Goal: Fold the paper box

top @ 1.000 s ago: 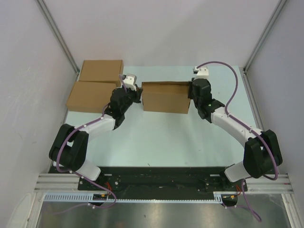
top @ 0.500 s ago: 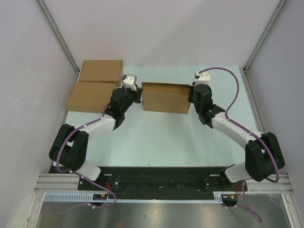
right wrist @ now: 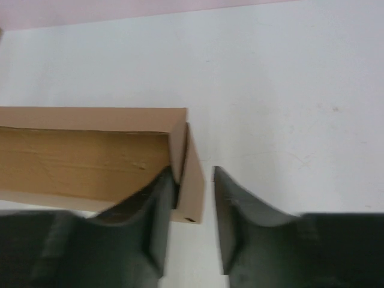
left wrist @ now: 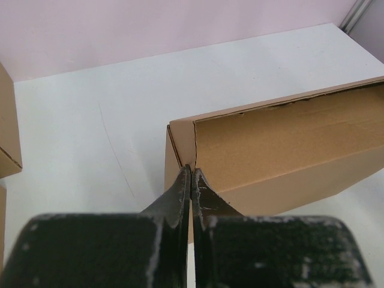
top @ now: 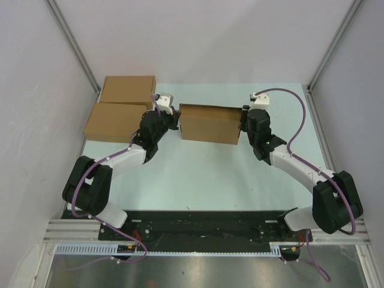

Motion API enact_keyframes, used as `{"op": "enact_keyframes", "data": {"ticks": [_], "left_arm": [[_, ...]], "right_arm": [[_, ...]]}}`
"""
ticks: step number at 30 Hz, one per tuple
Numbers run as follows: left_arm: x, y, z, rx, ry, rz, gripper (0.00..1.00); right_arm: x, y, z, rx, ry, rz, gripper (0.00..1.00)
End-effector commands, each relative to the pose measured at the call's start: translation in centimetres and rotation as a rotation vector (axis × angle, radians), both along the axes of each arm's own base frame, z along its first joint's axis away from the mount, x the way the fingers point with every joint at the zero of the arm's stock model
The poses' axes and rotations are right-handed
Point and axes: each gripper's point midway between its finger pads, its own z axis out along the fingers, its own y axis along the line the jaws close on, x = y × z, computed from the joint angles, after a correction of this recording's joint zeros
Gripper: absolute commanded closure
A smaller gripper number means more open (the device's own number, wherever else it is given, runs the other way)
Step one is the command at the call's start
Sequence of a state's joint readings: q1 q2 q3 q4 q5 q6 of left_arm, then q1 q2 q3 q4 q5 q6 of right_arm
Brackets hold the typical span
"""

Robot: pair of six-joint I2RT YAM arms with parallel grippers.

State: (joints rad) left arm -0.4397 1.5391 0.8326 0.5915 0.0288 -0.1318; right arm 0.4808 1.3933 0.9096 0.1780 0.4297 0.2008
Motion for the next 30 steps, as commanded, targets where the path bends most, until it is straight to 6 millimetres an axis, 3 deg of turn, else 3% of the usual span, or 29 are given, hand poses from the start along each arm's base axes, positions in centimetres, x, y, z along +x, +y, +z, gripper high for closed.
{"op": "enact_keyframes", "data": {"ticks": [1, 6, 14, 19, 23, 26, 27, 30], "left_arm": [[-3.4, -0.7, -8.5, 0.107, 0.283, -0.065, 1.0], [-3.4, -0.7, -8.6, 0.11, 0.283, -0.063, 1.0], [-3.4, -0.6, -8.3, 0.11, 0.278, -0.06, 1.0], [-3.3, -0.6, -8.1, 0.113, 0.276, -0.058, 1.0], [-3.3, -0.6, -8.2, 0.114, 0.281, -0.058, 1.0], [-3.3, -0.7, -8.2, 0.114, 0.288, -0.058, 1.0], [-3.3, -0.6, -8.3, 0.111, 0.293, -0.056, 1.0], [-3.3, -0.8, -8.3, 0.114, 0.302, -0.061, 1.0]], "right_arm": [[-2.8, -1.9, -2.0, -0.075, 0.1, -0.047, 0.53], [-3.9, -2.2, 1.3, -0.066, 0.025, -0.052, 0.39], [-5.6, -2.2, 8.8, -0.004, -0.131, -0.045, 0.37], [-3.7, -0.6, 12.6, 0.042, -0.216, -0.014, 0.41], [-1.4, 1.3, 13.2, 0.072, -0.235, 0.021, 0.5], [0.2, 3.5, 12.2, 0.082, -0.216, 0.079, 0.59], [1.0, 4.2, 10.5, 0.067, -0.183, 0.089, 0.62], [1.9, 5.1, 8.8, 0.061, -0.152, 0.105, 0.65]]}}
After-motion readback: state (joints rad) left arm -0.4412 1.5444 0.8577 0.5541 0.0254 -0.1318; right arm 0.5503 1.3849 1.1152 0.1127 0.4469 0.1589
